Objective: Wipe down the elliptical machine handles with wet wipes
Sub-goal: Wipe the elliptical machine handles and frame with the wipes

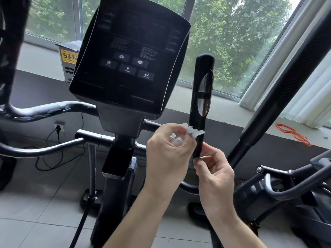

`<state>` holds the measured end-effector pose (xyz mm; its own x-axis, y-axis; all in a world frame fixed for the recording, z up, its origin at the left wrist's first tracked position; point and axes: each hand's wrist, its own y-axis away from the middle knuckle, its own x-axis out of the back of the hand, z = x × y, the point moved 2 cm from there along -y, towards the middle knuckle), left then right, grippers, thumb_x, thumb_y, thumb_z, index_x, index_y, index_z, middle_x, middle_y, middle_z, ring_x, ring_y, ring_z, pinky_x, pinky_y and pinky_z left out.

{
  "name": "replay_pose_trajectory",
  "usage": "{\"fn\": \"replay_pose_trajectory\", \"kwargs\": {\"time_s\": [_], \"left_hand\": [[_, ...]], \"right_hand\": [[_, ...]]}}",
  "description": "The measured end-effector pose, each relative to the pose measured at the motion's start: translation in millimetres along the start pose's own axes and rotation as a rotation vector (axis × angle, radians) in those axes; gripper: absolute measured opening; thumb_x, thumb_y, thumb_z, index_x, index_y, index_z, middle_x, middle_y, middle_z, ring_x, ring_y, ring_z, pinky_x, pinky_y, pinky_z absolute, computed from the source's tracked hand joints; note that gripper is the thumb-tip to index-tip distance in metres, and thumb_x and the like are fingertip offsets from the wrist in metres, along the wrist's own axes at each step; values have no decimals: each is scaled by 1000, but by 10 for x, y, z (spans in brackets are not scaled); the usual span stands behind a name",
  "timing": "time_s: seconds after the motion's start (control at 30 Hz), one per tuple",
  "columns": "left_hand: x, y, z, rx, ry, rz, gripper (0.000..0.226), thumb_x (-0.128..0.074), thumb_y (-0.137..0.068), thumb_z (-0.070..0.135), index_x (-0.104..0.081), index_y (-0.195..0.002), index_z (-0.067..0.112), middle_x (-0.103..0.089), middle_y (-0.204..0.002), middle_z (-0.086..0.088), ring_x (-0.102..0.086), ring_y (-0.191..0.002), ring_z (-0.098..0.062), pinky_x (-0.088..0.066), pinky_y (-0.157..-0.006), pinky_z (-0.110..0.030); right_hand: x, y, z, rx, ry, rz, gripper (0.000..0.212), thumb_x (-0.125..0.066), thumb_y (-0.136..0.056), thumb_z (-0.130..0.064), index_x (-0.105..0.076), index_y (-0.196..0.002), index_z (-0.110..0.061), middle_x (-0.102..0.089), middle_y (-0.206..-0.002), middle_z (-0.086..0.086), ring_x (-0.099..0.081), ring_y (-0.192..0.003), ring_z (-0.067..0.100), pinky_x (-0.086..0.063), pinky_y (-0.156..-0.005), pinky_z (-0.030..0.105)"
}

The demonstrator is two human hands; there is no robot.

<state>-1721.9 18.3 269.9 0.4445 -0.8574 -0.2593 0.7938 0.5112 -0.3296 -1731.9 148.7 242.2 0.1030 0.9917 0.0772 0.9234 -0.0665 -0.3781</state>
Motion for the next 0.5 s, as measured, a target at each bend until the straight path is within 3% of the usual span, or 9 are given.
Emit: {"fn": "replay_pose_trajectory", "kwargs": {"time_s": [0.07, 0.17, 0.23, 0.3, 0.4, 0.5], "left_hand": [[41, -26, -56, 39, 53, -27, 14, -81, -89, 24, -72, -89, 13, -71, -69, 2, -62, -57, -5, -49, -54, -18], [115, -42, -227, 131, 71, -104, 21, -80, -89, 24, -71, -88, 5, -56, -45, 11, -45, -39, -1, -36, -43, -13], [149, -56, -350, 159, 14, -172, 17, -79, -90, 19, -72, -87, 4, -62, -50, 10, -47, -39, 2, -36, -46, -10], [190, -78, -483, 167, -61, -206, 10, -77, -92, 14, -74, -87, 6, -71, -61, 4, -54, -43, 4, -38, -51, -7], [231, -107, -609, 163, -93, -219, 5, -76, -93, 13, -76, -91, 8, -64, -55, 12, -51, -42, 5, -37, -51, -7], [230, -107, -674, 173, 25, -255, 3, -76, -91, 7, -75, -90, 10, -60, -51, 16, -56, -48, 3, -43, -55, -11]], "right_hand": [[1, 1, -4, 6, -4, -5, 33, -69, -95, -3, -74, -111, -32, -65, -79, -1, -56, -70, 11, -50, -70, 20], [-7, 10, -14, 27, -7, 1, 31, -72, -94, -8, -75, -110, -34, -66, -80, 0, -57, -70, 11, -49, -68, 18], [-8, 19, -21, 36, -12, 11, 26, -74, -92, -17, -75, -109, -36, -68, -84, 2, -58, -71, 11, -50, -69, 17], [-9, 30, -19, 38, -12, 23, 26, -75, -93, -13, -75, -110, -34, -68, -82, 2, -59, -71, 12, -50, -69, 16], [-33, 40, -23, 40, 5, 39, 29, -72, -94, -8, -74, -110, -32, -67, -77, -1, -57, -70, 11, -50, -68, 16], [-59, 49, -32, 50, 2, 53, 27, -73, -93, -11, -74, -113, -29, -66, -76, -3, -56, -69, 9, -49, -68, 15]]}}
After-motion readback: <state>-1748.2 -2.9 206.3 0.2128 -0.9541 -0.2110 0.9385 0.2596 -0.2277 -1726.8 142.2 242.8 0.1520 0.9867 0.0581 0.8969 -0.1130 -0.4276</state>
